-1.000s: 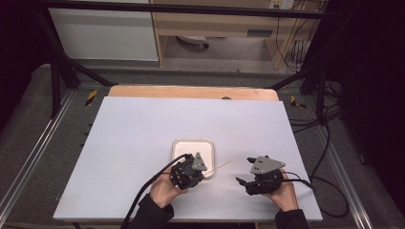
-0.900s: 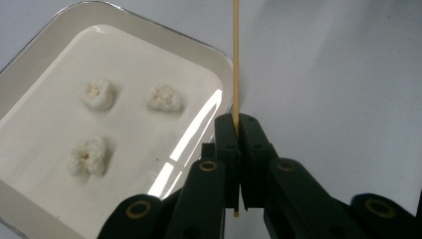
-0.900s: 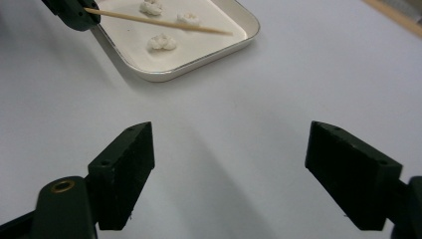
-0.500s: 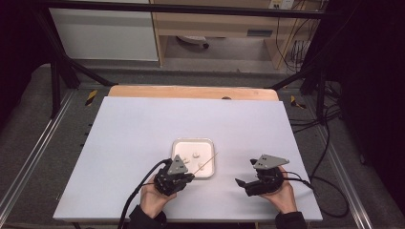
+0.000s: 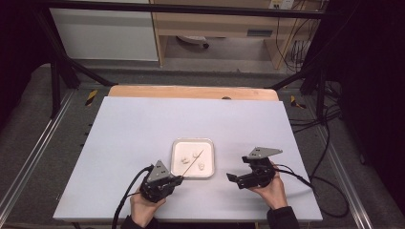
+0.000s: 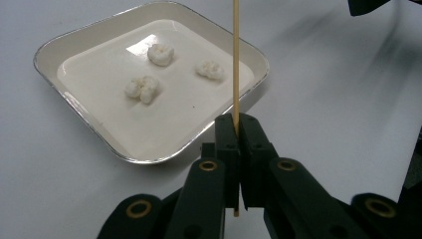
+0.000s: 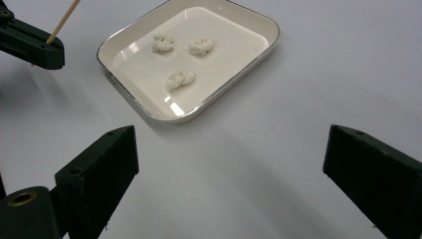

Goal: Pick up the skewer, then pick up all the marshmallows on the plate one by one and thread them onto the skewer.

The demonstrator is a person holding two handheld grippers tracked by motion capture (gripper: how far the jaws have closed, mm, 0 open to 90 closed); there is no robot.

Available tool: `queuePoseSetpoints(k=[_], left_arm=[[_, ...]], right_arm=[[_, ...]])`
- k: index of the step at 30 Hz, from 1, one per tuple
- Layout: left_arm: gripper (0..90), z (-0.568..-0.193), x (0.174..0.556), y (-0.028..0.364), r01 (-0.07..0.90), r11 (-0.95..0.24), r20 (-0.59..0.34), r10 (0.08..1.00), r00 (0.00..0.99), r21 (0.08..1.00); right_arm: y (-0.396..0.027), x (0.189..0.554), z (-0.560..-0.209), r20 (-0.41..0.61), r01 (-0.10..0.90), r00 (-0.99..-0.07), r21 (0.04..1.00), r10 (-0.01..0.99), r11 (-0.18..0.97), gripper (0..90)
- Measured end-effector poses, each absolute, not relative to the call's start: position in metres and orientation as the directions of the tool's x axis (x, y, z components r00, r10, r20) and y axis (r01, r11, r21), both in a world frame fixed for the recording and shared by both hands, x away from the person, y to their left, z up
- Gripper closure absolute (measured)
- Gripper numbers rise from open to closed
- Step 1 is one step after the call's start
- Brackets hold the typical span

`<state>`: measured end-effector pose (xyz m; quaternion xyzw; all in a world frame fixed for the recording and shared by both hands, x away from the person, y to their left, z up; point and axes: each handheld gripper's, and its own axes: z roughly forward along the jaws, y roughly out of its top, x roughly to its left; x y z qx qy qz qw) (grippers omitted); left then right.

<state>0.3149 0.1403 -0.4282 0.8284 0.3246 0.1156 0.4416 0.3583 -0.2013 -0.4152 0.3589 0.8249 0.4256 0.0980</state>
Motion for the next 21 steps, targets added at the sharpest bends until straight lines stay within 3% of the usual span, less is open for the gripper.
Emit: queuePoseSetpoints(k=[21], left_arm=[[87.8, -0.439, 0.305, 0.155, 0.445, -0.33, -0.136, 0.657, 0.742, 0.833]], right_arm=[[-0.151, 0.383, -0.415, 0.109, 0.486, -0.728, 0.778, 0.677, 0.398, 5.2]])
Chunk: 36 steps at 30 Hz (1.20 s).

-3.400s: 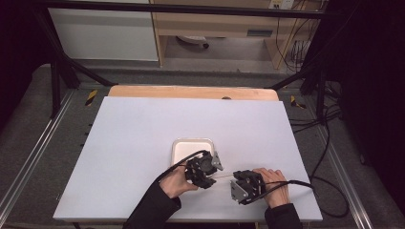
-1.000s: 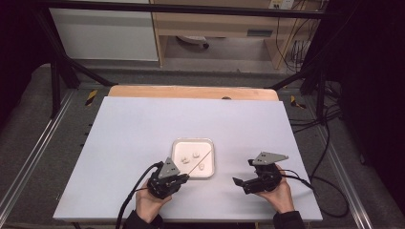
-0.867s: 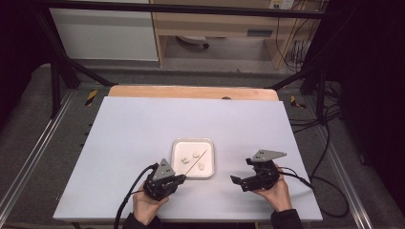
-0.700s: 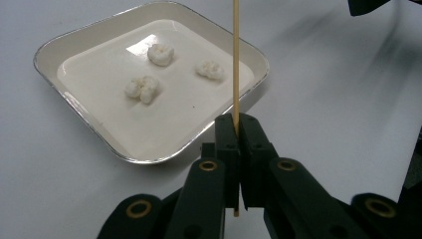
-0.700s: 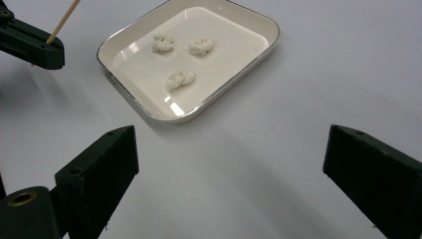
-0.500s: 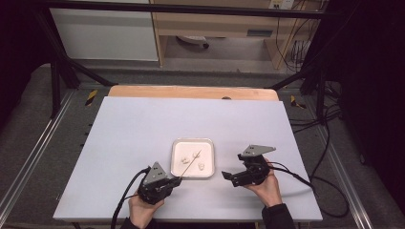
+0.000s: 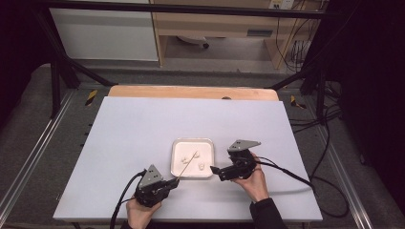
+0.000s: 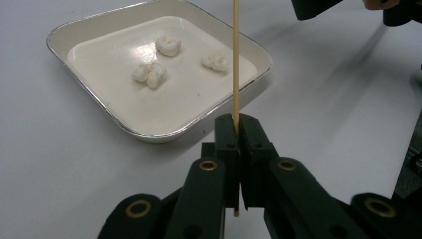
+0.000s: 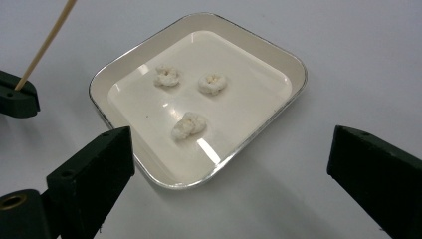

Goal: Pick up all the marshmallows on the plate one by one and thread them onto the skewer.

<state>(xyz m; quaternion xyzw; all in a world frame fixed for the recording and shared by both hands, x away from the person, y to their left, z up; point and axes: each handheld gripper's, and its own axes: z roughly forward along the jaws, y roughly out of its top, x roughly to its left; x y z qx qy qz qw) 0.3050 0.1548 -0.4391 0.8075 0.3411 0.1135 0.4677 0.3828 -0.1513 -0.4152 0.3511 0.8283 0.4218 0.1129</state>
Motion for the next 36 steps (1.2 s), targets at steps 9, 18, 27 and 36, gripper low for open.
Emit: queuePoseSetpoints(k=[9, 18, 27, 36], left_arm=[[87.8, -0.442, 0.303, 0.157, 0.451, -0.324, -0.138, 0.667, 0.732, 0.832], [87.8, -0.443, 0.304, 0.157, 0.45, -0.324, -0.137, 0.667, 0.733, 0.832], [87.8, -0.444, 0.304, 0.157, 0.451, -0.328, -0.136, 0.665, 0.735, 0.83], [87.7, -0.446, 0.304, 0.156, 0.455, -0.326, -0.141, 0.665, 0.733, 0.828]], right_arm=[[-0.129, 0.396, -0.423, 0.101, 0.494, -0.722, 0.767, 0.684, 0.408, 6.3], [-0.113, 0.403, -0.432, 0.116, 0.474, -0.766, 0.766, 0.632, 0.434, 23.9], [-0.105, 0.407, -0.446, 0.127, 0.47, -0.795, 0.748, 0.593, 0.469, 44.1], [-0.102, 0.407, -0.453, 0.103, 0.445, -0.811, 0.748, 0.575, 0.493, 60.0]])
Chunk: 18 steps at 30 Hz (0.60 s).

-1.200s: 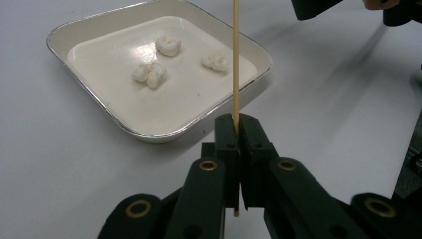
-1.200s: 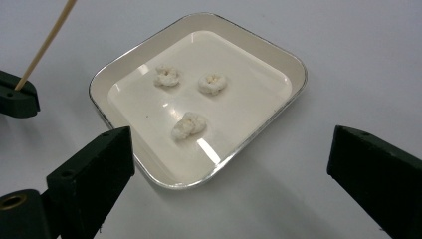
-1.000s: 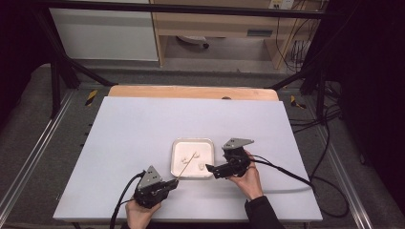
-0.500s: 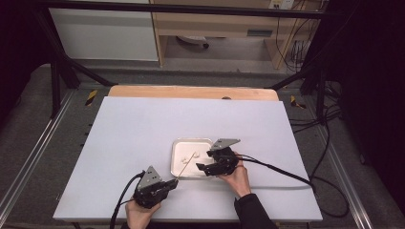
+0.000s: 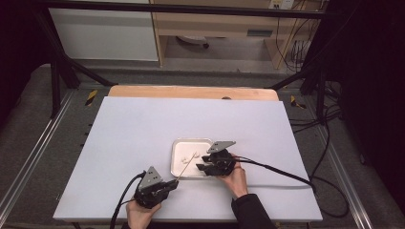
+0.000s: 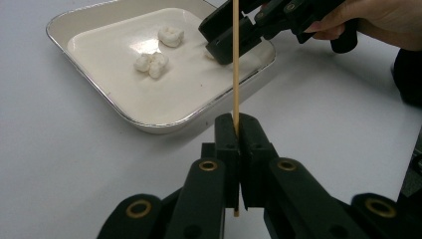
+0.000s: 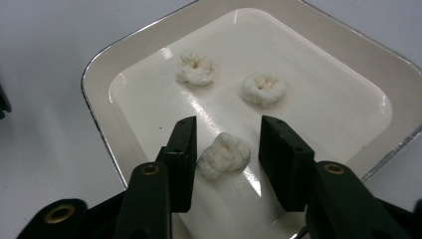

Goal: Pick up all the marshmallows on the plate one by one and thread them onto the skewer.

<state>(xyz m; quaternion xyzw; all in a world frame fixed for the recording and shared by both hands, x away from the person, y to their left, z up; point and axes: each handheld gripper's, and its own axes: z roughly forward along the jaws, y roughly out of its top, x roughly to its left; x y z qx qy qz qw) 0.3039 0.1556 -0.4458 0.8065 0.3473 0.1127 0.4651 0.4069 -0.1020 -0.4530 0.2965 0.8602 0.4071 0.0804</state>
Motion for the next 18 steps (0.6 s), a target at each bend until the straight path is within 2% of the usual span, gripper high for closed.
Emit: queuePoseSetpoints(k=[7, 18], left_arm=[[87.8, -0.4466, 0.3042, 0.1541, 0.452, -0.325, -0.142, 0.662, 0.736, 0.831], [87.8, -0.4461, 0.3031, 0.1526, 0.442, -0.328, -0.133, 0.658, 0.741, 0.835]], right_arm=[[-0.1016, 0.4035, -0.4543, 0.077, 0.409, -0.831, 0.756, 0.551, 0.511, 67.1], [-0.1049, 0.4046, -0.446, 0.123, 0.452, -0.807, 0.758, 0.578, 0.47, 71.8]])
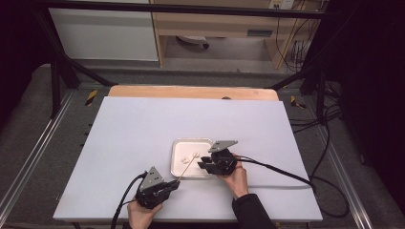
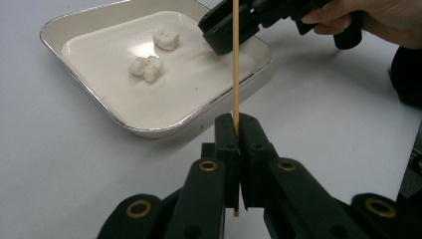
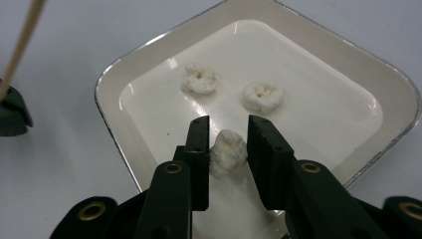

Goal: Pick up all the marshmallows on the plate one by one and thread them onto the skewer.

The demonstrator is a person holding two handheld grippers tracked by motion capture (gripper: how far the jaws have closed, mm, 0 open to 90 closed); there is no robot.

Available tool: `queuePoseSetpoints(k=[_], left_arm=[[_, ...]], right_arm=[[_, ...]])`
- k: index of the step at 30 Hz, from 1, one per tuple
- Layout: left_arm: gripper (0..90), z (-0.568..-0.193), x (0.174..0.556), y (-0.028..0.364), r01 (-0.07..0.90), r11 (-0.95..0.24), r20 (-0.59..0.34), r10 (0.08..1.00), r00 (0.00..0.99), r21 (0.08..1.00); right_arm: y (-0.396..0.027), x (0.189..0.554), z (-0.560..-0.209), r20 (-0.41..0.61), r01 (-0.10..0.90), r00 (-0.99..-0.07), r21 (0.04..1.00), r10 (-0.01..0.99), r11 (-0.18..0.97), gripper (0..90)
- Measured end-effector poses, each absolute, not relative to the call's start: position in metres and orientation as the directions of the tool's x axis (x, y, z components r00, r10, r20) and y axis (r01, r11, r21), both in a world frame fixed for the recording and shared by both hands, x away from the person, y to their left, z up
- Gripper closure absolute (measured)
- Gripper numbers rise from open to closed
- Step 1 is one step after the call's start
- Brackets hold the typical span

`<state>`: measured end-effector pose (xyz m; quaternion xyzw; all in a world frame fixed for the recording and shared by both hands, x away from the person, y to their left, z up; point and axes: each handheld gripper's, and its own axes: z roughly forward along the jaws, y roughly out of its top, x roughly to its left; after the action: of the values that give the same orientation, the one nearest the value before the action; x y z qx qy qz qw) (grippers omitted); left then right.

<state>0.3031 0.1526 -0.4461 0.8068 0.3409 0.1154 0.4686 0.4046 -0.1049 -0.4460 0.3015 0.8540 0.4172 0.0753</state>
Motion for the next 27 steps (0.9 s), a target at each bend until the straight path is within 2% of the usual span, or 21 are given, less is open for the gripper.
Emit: queuePoseSetpoints(k=[14, 27], left_arm=[[87.8, -0.445, 0.302, 0.148, 0.421, -0.314, -0.133, 0.647, 0.751, 0.851], [87.8, -0.444, 0.301, 0.138, 0.367, -0.296, -0.112, 0.625, 0.772, 0.882]], right_arm=[[-0.128, 0.397, -0.404, 0.203, 0.459, -0.8, 0.813, 0.564, 0.359, 72.3], [-0.158, 0.392, -0.367, 0.339, 0.468, -0.798, 0.87, 0.499, 0.156, 73.1]])
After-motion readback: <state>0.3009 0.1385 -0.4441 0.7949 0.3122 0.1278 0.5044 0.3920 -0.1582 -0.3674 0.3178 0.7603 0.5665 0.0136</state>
